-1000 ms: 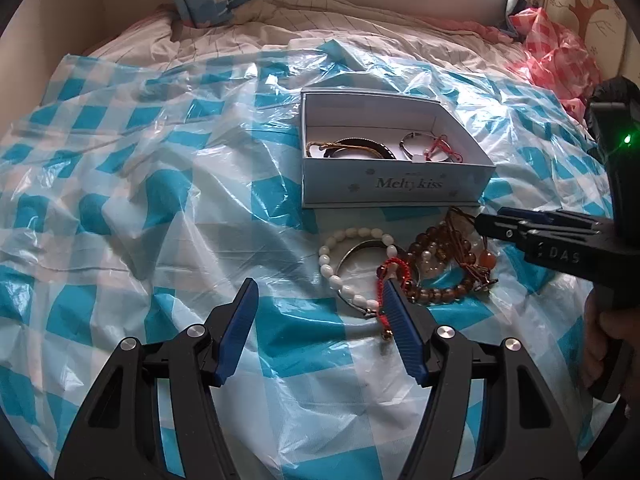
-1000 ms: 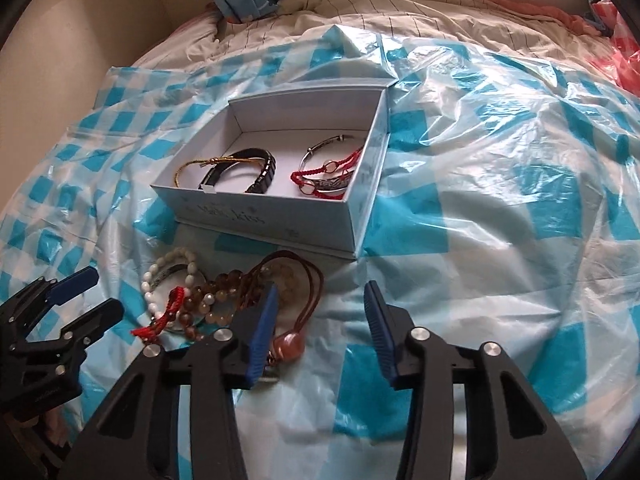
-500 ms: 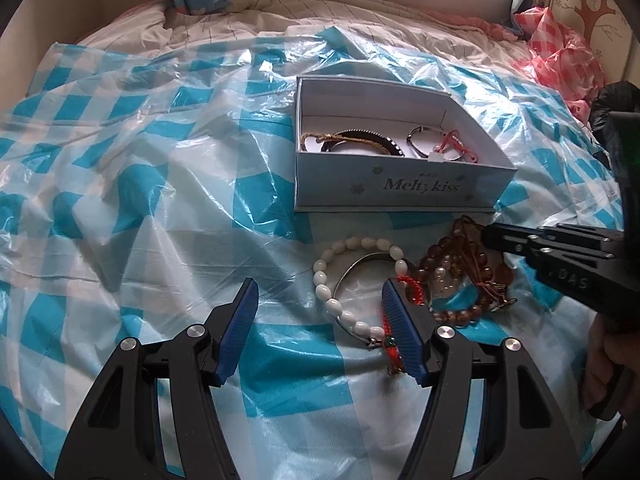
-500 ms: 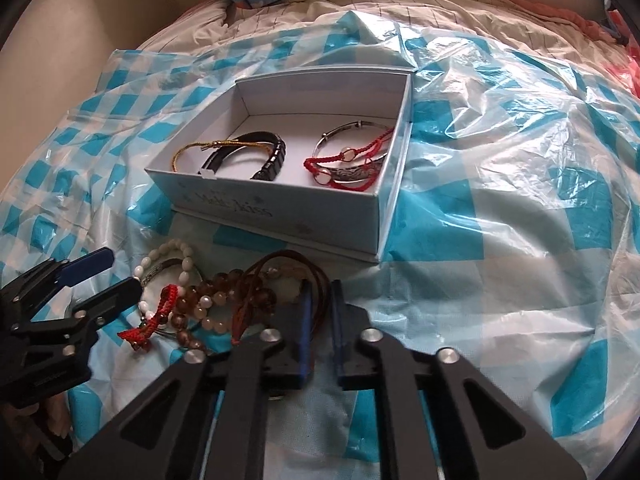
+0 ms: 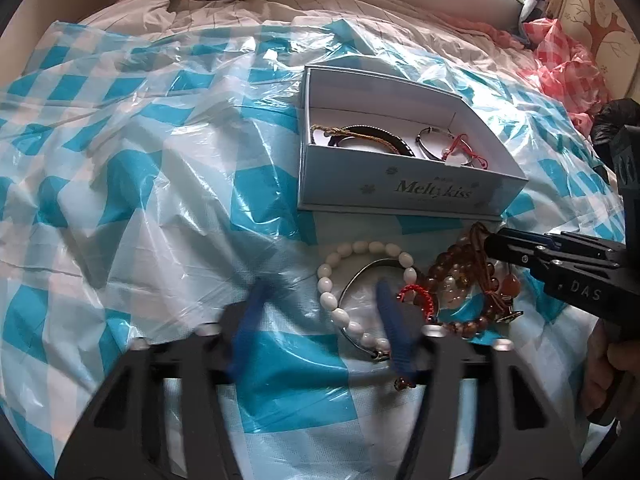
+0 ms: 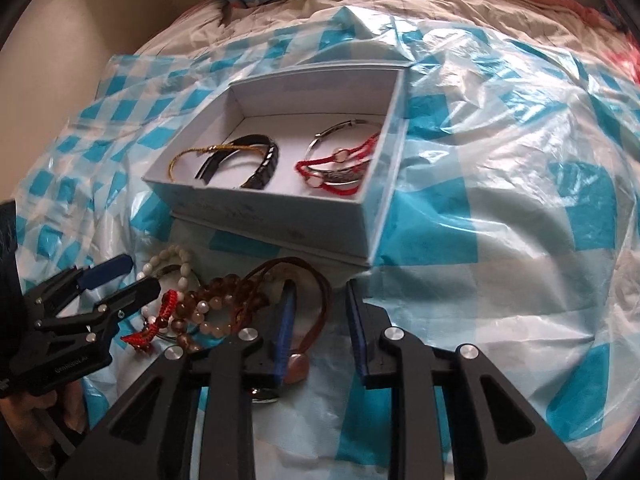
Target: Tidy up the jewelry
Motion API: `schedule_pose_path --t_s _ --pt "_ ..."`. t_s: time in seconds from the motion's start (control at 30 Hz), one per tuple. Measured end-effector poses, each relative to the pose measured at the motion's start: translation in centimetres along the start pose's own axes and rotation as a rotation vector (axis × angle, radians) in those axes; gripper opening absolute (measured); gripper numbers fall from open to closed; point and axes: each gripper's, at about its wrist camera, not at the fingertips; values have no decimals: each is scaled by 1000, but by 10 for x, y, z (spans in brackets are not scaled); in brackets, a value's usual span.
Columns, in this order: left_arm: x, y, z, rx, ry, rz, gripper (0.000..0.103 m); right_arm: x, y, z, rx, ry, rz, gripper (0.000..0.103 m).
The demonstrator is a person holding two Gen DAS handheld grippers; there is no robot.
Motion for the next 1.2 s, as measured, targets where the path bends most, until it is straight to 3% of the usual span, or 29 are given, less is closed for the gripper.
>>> schedule_pose_path --t_s 0.13,0.3,0.53,0.57,0.63,0.83,0.97,1.0,1.07,1.13,1.2 --pt "-1 0 3 2 6 -19 17 -5 0 3 2 13 -4 7" --pt "-2 0 16 -11 36 -30 7 -7 4 14 -10 28 6 5" --pt "0 4 20 0 46 -11 8 -17 10 26 -25 34 -26 7" --pt "1 4 18 4 45 -4 8 -18 11 24 -21 15 -37 19" --pt "2 5 15 11 48 4 12 -16 11 22 -23 18 -37 36" --pt "4 3 7 8 30 30 32 -9 6 13 -15 44 -4 36" --pt "6 1 1 10 23 38 35 -2 3 2 13 89 51 35" --pt "4 2 0 9 19 28 35 1 3 0 18 106 74 34" --pt "-2 4 -1 5 1 -18 32 8 1 -3 29 138 129 20" --pt "-10 6 0 0 -9 -72 16 13 1 -5 38 139 167 7" --pt "-14 6 5 -7 -6 -99 7 14 2 -3 42 137 182 3"
Point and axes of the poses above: each gripper's, at about its wrist camera, not at the fingertips, and z roughly against the way its jaws point, x to its left, y to its underside, and after that the axes turned 15 degrees about z, right-handed
